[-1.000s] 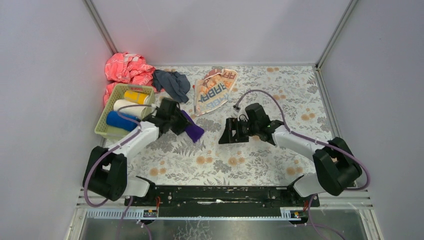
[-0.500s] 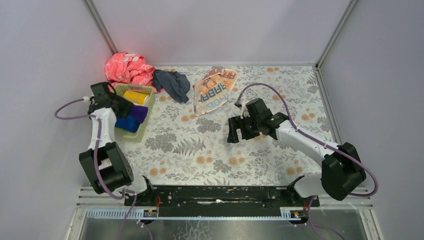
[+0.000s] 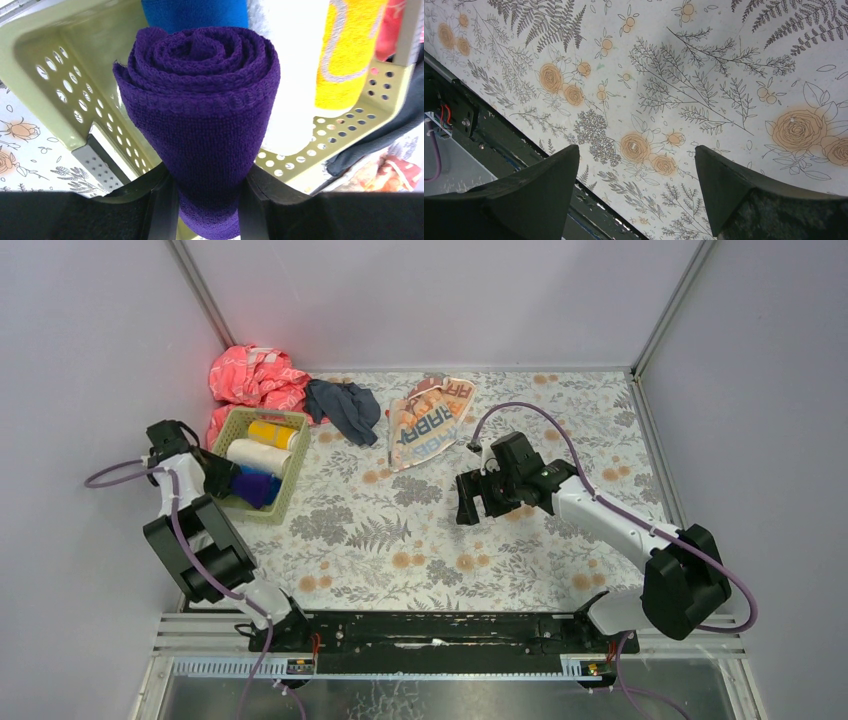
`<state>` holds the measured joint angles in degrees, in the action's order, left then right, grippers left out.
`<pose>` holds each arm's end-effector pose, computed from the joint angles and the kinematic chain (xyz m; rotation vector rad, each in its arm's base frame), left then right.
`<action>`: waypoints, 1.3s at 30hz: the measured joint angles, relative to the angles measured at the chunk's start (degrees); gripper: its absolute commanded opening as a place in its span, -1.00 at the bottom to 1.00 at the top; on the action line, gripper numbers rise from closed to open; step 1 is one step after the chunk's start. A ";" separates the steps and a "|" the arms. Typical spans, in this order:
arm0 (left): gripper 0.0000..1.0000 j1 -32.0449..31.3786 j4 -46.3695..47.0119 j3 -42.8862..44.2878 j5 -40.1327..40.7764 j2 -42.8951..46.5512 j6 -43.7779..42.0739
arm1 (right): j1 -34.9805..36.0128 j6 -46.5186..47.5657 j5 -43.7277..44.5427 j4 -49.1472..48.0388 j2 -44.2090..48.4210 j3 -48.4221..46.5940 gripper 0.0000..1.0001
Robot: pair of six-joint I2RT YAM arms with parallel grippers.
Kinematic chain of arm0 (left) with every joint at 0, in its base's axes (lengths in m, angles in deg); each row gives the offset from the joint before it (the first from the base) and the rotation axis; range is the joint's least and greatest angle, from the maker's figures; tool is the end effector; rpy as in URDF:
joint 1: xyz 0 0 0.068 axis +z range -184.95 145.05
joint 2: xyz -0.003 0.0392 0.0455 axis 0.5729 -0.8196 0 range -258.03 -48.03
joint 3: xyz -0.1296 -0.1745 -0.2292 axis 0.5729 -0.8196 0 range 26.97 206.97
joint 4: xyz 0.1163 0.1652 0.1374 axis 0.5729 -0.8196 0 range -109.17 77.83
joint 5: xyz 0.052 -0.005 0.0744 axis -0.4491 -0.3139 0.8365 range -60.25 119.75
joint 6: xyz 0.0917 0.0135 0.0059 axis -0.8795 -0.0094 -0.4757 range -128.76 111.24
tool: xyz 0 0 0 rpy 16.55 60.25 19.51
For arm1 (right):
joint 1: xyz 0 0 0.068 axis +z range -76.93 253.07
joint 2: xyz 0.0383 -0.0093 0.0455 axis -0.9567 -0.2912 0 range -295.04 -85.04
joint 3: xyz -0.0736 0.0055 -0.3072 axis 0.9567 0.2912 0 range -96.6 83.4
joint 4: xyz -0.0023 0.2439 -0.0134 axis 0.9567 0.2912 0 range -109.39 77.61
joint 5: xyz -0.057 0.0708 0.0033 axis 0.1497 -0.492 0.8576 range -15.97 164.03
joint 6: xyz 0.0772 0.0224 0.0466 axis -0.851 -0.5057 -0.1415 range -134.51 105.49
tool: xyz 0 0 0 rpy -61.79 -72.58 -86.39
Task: Roll the towels
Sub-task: Place the towel in the bin.
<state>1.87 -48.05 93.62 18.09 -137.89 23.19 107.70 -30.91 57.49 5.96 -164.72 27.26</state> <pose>0.2753 0.1850 0.2538 -1.3999 2.1749 -0.2333 0.2316 0.1889 0.2653 -0.5339 2.4621 0.7364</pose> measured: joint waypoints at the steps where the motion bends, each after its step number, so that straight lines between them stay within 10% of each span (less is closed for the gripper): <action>1: -0.33 0.04 -0.04 0.13 0.17 -0.81 -0.48 | 0.00 0.00 0.00 0.15 -0.04 -0.09 0.83; 14: -0.24 -0.07 -2.80 0.11 6.88 -5.70 -1.55 | 0.00 0.00 -0.04 1.11 -0.11 -1.03 0.83; 39: 0.52 -1.53 -1.97 1.38 10.12 -12.13 2.32 | 0.00 0.04 -0.44 -0.79 -0.11 -0.42 0.83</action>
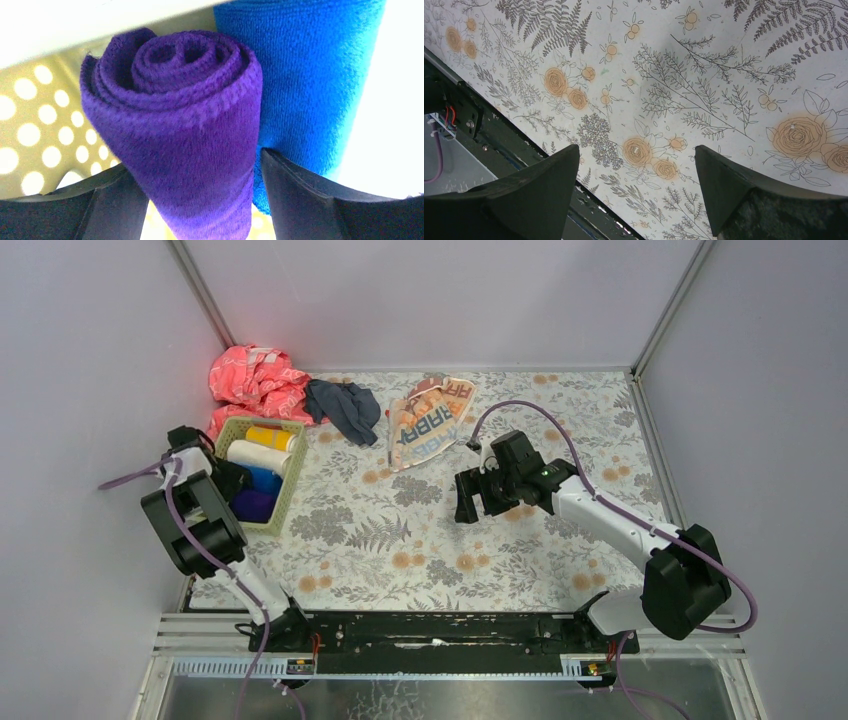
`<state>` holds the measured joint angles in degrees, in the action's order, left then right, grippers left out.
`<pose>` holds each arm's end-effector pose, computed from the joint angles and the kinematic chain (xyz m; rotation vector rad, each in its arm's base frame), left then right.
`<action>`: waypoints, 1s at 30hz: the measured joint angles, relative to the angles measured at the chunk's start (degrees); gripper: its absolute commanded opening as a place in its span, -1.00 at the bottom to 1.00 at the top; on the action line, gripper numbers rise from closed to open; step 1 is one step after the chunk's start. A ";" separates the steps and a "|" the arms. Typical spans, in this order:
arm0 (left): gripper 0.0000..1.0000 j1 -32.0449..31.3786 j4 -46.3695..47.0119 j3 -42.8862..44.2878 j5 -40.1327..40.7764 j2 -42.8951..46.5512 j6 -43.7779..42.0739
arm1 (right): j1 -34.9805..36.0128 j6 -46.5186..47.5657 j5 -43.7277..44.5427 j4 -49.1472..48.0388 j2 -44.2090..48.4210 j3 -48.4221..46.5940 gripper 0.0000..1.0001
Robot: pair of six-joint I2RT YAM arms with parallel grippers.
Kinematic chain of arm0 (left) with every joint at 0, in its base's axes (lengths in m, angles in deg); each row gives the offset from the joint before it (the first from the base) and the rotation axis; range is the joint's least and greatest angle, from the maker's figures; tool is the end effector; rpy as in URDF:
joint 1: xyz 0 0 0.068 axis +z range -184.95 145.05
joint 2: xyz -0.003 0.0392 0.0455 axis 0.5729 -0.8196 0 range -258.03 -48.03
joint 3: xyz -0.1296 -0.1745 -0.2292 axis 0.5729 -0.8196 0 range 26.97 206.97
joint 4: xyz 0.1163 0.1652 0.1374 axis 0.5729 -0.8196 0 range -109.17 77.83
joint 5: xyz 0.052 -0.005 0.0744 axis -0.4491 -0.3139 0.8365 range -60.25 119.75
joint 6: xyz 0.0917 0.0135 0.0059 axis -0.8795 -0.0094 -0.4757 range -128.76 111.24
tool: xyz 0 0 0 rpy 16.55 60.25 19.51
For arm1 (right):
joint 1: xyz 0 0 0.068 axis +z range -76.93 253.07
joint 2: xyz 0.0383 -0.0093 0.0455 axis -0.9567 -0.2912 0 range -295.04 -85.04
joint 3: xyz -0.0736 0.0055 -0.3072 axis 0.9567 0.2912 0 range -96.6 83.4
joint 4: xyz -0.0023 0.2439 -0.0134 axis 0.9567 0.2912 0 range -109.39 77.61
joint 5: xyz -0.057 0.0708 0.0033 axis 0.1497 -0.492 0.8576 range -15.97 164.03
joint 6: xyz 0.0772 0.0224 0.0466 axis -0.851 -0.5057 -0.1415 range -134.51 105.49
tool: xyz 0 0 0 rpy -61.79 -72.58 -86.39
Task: Roll the towels
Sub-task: Place the towel in the bin.
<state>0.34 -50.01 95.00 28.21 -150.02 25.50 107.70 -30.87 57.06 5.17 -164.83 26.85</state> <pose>0.2909 0.2031 0.1885 -1.6055 2.3228 -0.0339 0.2336 0.1910 0.2687 -0.5383 2.4422 0.7510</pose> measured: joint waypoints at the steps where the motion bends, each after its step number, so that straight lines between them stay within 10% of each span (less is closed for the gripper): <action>1: 0.54 0.00 -0.42 -0.13 0.39 0.74 0.09 | 0.00 0.04 0.00 0.00 0.02 0.02 0.83; 17: 0.67 -1.38 -3.34 -3.23 5.09 21.35 1.62 | -0.04 0.52 4.98 0.09 4.28 0.46 0.85; 30: 0.67 -42.40 7.39 -4.92 4.55 20.63 3.45 | -0.09 -1.09 18.38 -5.33 17.11 11.54 0.89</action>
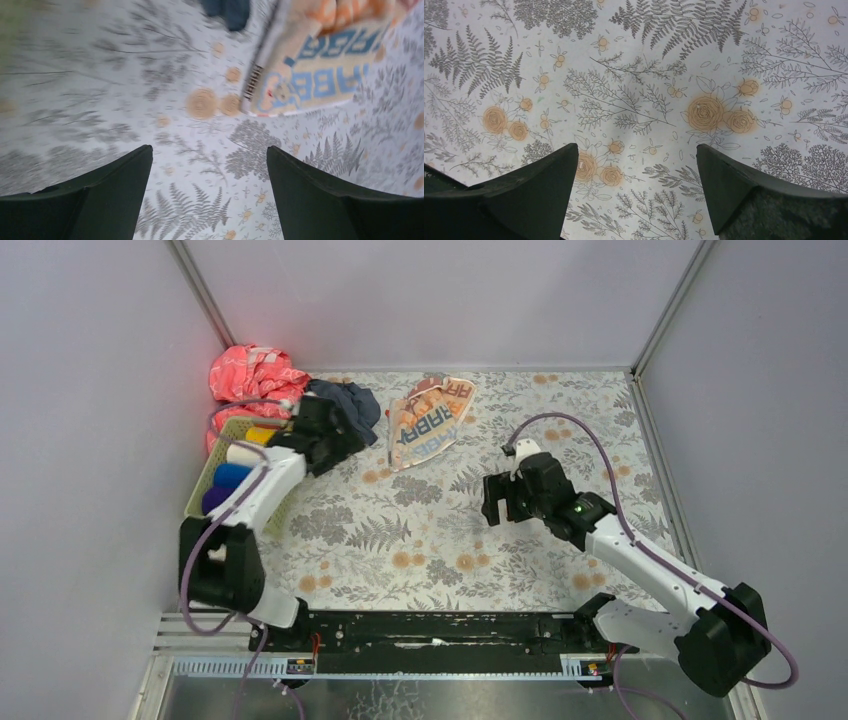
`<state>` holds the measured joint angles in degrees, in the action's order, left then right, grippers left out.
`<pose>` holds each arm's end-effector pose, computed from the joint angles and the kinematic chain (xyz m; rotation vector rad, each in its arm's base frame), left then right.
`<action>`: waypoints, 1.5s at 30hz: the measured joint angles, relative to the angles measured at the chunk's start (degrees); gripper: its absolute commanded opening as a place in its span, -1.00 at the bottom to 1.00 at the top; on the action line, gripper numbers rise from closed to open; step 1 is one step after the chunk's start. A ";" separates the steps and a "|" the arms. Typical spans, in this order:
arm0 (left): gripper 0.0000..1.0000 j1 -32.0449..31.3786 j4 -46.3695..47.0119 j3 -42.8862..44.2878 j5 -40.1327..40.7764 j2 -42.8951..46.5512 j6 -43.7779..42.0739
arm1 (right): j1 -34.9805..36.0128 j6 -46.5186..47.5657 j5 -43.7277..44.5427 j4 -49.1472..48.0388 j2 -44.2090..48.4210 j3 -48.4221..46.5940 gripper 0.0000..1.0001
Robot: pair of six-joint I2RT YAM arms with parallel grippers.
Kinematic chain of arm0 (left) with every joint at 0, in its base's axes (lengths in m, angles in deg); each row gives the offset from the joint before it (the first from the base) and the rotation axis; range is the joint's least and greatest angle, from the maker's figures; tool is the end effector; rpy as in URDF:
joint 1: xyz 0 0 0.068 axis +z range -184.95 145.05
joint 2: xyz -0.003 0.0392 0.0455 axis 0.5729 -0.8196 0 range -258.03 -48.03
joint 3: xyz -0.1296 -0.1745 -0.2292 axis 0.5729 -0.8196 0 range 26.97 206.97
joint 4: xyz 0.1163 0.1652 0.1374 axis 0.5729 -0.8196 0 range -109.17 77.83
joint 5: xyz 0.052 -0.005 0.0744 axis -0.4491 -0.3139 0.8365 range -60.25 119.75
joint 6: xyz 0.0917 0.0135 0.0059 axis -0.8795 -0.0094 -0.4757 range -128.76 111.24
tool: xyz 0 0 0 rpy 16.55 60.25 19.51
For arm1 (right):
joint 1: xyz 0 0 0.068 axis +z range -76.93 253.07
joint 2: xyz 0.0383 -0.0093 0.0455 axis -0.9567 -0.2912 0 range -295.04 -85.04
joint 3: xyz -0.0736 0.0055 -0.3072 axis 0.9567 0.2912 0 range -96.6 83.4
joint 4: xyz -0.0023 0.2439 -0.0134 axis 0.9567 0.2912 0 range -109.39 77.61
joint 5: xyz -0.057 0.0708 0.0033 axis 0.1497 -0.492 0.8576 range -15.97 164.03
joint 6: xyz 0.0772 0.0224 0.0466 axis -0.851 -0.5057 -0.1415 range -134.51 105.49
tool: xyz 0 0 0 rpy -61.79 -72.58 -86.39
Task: Roll the towels
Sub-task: Place the towel in the bin, then flatten out the towel at the center of the board.
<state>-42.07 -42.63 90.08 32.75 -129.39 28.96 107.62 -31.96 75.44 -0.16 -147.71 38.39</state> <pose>0.3098 -0.0343 0.2859 -0.6673 2.3479 -0.2915 0.1978 0.1336 0.2813 -0.3217 2.2327 0.4694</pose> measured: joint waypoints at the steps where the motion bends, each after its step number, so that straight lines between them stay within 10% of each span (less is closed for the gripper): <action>1: 0.67 -2.62 1.07 0.83 0.20 -2.75 0.11 | 0.00 -0.13 0.55 -0.39 0.44 0.72 0.89; 14: 0.30 -10.99 6.32 20.46 3.34 -35.23 -2.19 | 0.00 -1.16 2.67 -3.32 0.92 4.42 0.89; 21: -0.70 -13.94 6.97 22.60 3.37 -39.39 -3.61 | 0.00 -1.14 2.69 -4.33 -1.07 4.44 0.89; 45: -0.82 -15.61 -5.14 -24.37 -1.51 19.12 3.87 | 0.00 -1.90 0.17 -17.57 -34.67 -13.49 0.56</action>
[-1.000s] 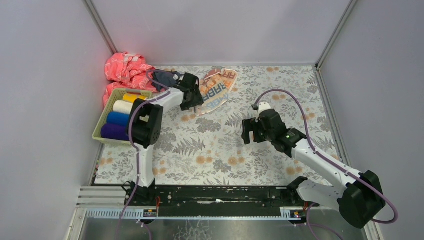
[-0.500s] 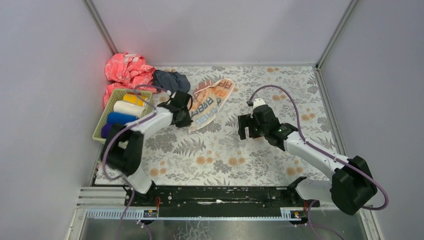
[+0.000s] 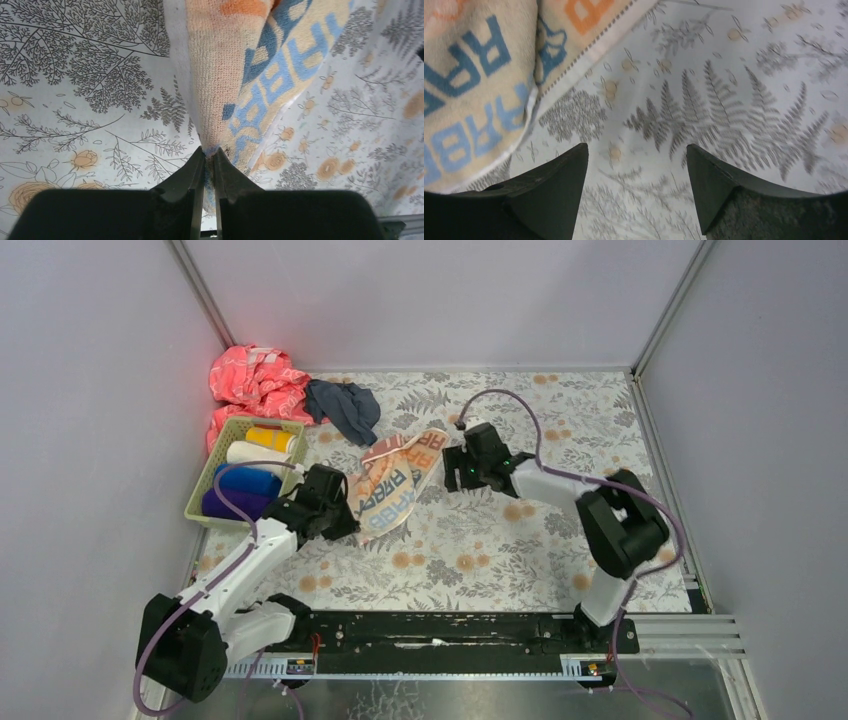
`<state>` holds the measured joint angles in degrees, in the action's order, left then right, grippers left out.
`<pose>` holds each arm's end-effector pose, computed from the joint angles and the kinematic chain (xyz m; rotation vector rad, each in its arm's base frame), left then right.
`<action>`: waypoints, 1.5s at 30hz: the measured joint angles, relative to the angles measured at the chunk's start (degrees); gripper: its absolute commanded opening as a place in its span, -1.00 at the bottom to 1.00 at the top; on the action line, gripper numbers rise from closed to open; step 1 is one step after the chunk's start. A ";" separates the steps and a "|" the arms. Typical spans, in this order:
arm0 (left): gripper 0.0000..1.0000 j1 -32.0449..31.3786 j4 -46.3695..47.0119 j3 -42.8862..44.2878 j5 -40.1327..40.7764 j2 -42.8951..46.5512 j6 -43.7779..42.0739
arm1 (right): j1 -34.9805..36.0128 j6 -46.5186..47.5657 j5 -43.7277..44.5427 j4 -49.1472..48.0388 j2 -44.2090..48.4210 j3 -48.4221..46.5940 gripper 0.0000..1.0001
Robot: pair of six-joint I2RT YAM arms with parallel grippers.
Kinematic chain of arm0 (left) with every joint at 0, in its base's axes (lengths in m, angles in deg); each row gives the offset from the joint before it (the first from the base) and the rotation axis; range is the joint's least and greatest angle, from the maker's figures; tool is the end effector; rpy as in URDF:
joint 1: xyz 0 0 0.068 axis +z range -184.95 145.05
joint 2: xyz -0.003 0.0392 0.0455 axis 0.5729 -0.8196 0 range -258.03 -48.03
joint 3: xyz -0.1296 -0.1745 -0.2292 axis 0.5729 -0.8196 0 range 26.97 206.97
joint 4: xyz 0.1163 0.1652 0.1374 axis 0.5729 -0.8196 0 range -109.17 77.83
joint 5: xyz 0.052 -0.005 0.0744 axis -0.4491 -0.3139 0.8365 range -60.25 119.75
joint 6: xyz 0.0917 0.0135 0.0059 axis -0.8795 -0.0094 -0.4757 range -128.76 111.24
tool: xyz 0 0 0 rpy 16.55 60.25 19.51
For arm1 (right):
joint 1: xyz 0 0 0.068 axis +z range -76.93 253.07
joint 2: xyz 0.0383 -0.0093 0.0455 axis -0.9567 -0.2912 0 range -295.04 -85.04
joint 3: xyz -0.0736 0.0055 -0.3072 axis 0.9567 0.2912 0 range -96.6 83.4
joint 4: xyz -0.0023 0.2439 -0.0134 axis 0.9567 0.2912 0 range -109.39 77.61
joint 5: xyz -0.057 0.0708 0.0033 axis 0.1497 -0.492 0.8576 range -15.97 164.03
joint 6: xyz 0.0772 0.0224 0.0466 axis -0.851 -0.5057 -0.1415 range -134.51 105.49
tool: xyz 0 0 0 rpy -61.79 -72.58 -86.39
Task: Roll the towels
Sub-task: Flatten out the towel at the center of the board.
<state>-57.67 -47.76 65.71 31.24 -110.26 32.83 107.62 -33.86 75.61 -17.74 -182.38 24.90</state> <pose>0.1752 -0.0710 0.2157 -0.4435 2.6109 -0.3605 0.3254 0.2212 0.2217 -0.2922 2.3014 0.4564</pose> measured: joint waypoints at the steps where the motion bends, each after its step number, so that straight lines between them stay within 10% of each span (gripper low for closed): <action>1: -0.82 0.00 -0.22 0.00 -0.31 1.01 0.15 | 0.00 -0.35 -0.90 -0.68 -2.60 -1.79 0.56; 13: -0.82 0.00 -1.81 0.00 -1.36 2.10 0.57 | 3.06 -3.87 0.09 -2.84 -21.44 -18.93 0.51; 24: -0.83 0.00 -6.58 5.66 2.80 2.99 -0.76 | 6.64 -3.13 9.92 1.55 -25.79 -25.18 -1.00; 33: -0.82 0.00 -12.13 14.69 8.00 3.85 -4.22 | -5.01 11.50 14.29 14.16 -20.63 -24.41 -0.95; 39: -0.81 0.00 -12.55 15.37 8.66 1.11 -5.49 | -14.64 20.85 20.11 22.10 -20.50 -32.79 0.16; 45: -0.78 0.00 -11.04 14.49 8.41 -5.31 -5.81 | -17.90 17.55 17.03 24.44 -13.77 -31.95 0.27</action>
<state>-57.67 -58.80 80.20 39.66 -115.57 27.01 89.72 -16.31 92.64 6.70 -196.15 -7.05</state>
